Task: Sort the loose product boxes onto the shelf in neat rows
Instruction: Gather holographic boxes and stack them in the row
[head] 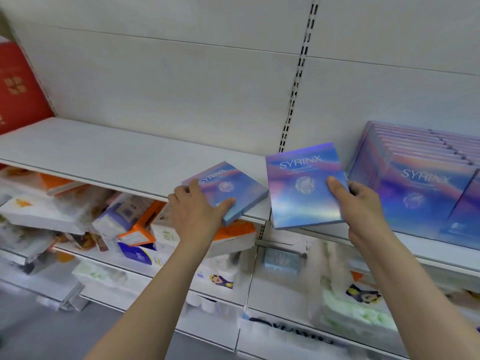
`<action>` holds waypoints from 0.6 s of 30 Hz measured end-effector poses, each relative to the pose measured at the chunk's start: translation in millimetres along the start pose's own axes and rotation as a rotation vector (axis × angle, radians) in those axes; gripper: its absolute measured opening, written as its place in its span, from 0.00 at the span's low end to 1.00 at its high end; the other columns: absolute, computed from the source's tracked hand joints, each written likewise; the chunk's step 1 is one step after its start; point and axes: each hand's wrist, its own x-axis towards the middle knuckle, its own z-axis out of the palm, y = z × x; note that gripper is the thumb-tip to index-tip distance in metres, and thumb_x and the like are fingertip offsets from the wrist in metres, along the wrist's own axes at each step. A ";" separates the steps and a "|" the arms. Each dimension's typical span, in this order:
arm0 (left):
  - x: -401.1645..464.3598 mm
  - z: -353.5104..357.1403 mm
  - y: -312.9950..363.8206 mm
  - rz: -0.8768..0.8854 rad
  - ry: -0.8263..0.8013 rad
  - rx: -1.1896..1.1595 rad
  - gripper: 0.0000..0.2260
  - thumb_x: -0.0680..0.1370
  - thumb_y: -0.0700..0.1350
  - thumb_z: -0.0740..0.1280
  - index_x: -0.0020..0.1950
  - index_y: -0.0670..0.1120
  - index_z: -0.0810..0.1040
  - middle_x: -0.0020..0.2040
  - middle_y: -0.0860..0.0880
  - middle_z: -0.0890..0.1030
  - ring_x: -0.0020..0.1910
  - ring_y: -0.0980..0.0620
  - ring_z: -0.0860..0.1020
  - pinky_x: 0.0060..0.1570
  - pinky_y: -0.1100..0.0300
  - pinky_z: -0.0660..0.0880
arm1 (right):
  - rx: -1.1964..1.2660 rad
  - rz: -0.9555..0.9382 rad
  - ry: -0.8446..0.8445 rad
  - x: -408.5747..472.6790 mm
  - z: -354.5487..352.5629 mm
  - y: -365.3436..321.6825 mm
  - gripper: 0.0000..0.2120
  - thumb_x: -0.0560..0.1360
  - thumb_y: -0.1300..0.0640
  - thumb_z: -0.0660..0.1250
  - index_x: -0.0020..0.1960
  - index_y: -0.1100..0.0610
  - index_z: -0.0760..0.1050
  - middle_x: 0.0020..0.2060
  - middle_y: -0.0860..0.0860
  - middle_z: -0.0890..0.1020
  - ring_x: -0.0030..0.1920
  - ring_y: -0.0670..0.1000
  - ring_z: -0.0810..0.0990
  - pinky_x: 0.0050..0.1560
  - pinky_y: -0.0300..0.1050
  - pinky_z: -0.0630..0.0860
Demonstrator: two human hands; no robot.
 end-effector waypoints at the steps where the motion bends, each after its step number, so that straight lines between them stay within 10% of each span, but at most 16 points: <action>1: -4.0 -2.9 2.4 -0.067 -0.026 -0.032 0.45 0.65 0.72 0.68 0.71 0.44 0.63 0.62 0.41 0.71 0.60 0.41 0.70 0.57 0.48 0.73 | 0.004 -0.008 -0.005 -3.0 -4.1 0.2 0.07 0.76 0.53 0.71 0.42 0.55 0.79 0.40 0.51 0.83 0.37 0.48 0.79 0.42 0.43 0.75; 11: -19.7 -9.5 17.1 -0.428 -0.225 -0.509 0.39 0.65 0.52 0.80 0.68 0.42 0.64 0.63 0.40 0.75 0.58 0.40 0.76 0.56 0.46 0.77 | 0.066 -0.102 0.058 -28.5 -58.0 7.9 0.11 0.78 0.51 0.69 0.56 0.55 0.76 0.47 0.49 0.83 0.43 0.46 0.83 0.44 0.39 0.80; 18: -30.4 -26.5 41.9 -0.268 -0.280 -0.786 0.17 0.71 0.42 0.76 0.55 0.46 0.73 0.51 0.46 0.80 0.49 0.43 0.81 0.47 0.45 0.81 | 0.085 -0.203 0.240 -20.2 -115.8 4.2 0.08 0.78 0.52 0.69 0.55 0.49 0.73 0.40 0.38 0.83 0.41 0.42 0.80 0.45 0.43 0.77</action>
